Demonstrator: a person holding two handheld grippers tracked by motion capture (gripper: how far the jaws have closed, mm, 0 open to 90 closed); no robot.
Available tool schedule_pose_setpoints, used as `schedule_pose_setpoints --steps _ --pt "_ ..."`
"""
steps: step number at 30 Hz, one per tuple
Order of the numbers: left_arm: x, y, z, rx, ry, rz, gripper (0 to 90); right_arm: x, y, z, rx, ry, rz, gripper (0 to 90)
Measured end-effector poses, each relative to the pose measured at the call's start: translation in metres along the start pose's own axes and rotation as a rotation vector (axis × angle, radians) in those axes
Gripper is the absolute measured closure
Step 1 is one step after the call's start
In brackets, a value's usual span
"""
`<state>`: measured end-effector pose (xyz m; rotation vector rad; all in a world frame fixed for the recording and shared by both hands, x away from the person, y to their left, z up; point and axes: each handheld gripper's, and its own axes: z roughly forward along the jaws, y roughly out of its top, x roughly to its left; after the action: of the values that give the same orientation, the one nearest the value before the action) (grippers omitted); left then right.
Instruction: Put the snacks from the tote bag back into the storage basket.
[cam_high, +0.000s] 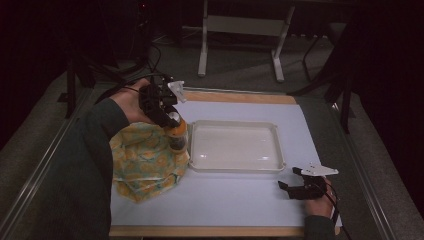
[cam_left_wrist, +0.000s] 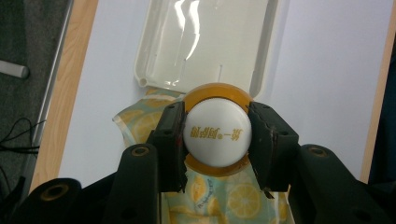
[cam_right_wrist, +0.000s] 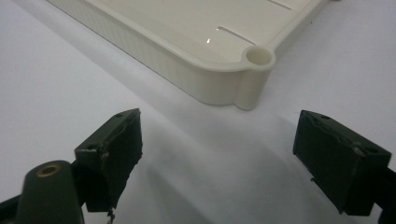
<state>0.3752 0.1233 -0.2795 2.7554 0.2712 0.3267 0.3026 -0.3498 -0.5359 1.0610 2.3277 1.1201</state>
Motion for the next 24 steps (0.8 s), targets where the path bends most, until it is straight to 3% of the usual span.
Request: schedule_pose_setpoints --steps 24 --pt "-0.003 0.033 0.011 0.019 -0.02 0.05 59.2 0.0 0.0 0.0 -0.001 0.004 0.002 15.3"
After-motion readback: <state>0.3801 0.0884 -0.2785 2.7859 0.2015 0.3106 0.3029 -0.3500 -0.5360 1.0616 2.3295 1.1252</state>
